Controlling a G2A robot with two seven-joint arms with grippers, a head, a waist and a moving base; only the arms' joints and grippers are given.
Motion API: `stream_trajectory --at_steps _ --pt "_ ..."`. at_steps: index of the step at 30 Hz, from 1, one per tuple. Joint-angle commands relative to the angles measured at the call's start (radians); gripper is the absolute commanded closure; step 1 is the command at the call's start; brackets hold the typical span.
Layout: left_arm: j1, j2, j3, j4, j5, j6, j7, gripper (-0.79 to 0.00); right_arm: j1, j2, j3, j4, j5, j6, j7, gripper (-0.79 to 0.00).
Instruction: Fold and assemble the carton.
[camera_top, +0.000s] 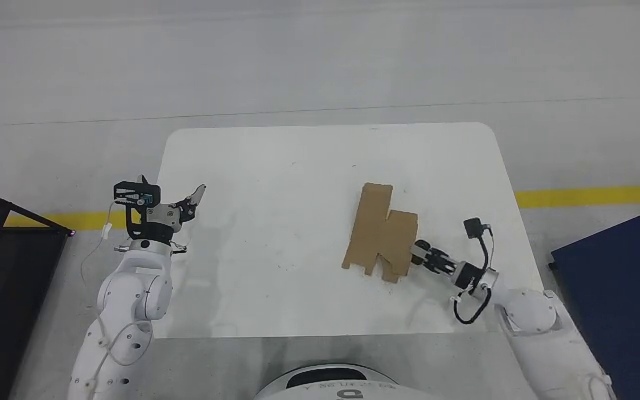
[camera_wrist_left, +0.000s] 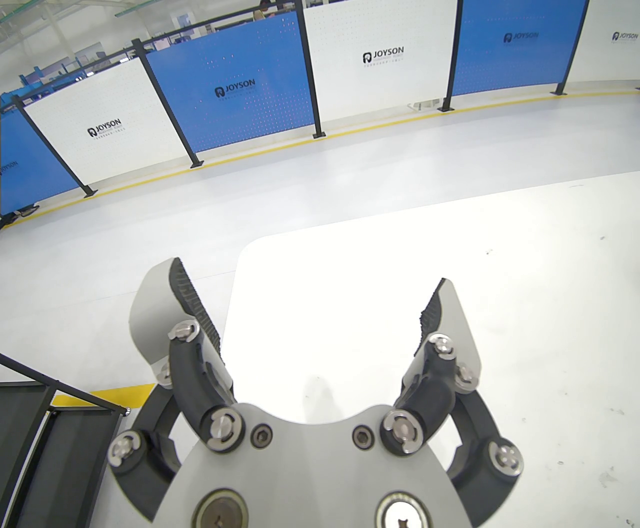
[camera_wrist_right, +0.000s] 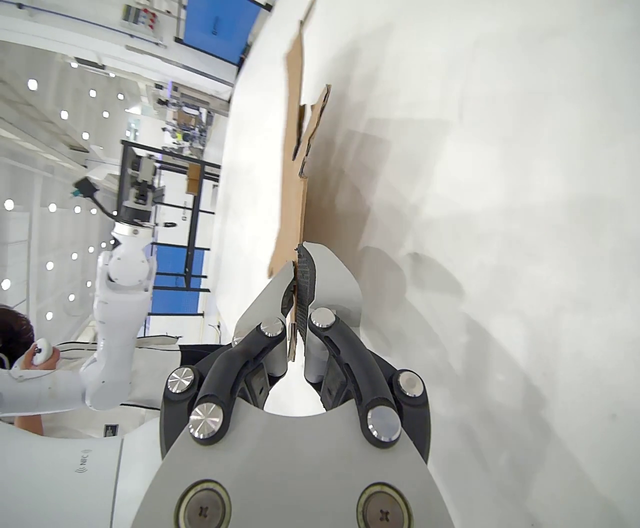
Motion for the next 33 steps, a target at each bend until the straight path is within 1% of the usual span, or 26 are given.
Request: stream_trajectory --at_steps 1,3,10,20,21,22,23,25,27,29,30,31,33 --pt "0.000 0.000 0.000 0.000 0.000 0.000 0.000 -0.785 -0.021 0.002 0.032 -0.040 0.048 -0.052 -0.015 0.000" --pt "0.000 0.000 0.000 0.000 0.000 0.000 0.000 -0.785 -0.048 0.004 0.065 -0.088 0.070 -0.105 -0.042 0.000" --pt "0.000 0.000 0.000 0.000 0.000 0.000 0.000 -0.785 -0.094 0.004 0.130 -0.230 0.046 -0.227 -0.141 0.000" --pt "0.000 0.000 0.000 0.000 0.000 0.000 0.000 -0.785 -0.094 0.004 0.130 -0.230 0.046 -0.227 -0.141 0.000" --pt "0.000 0.000 0.000 0.000 0.000 0.000 0.000 -0.785 -0.094 0.003 0.118 -0.217 0.069 -0.211 -0.142 0.000" --pt "0.000 0.000 0.000 0.000 0.000 0.000 0.000 -0.785 -0.086 0.003 0.111 -0.201 0.095 -0.197 -0.138 0.000" --pt "0.000 0.000 0.000 0.000 0.000 0.000 0.000 -0.785 -0.069 0.003 0.105 -0.195 0.122 -0.214 -0.134 0.000" --pt "0.000 0.000 0.000 0.000 0.000 0.000 0.000 -0.785 -0.037 0.004 0.067 -0.187 0.225 -0.280 -0.086 0.000" --pt "0.000 0.000 0.000 0.000 0.000 0.000 0.000 -0.785 0.004 0.008 0.019 -0.190 0.362 -0.353 0.002 0.000" --pt "0.000 0.000 0.000 0.000 0.000 0.000 0.000 -0.785 0.047 0.015 -0.022 -0.182 0.506 -0.400 0.108 0.000" --pt "0.000 0.000 0.000 0.000 0.000 0.000 0.000 -0.785 0.070 0.018 -0.045 -0.181 0.585 -0.405 0.156 0.000" --pt "0.000 0.000 0.000 0.000 0.000 0.000 0.000 -0.785 0.098 0.022 -0.072 -0.201 0.666 -0.379 0.182 0.000" --pt "0.000 0.000 0.000 0.000 0.000 0.000 0.000 -0.785 0.150 0.029 -0.105 -0.217 0.776 -0.329 0.232 0.000"
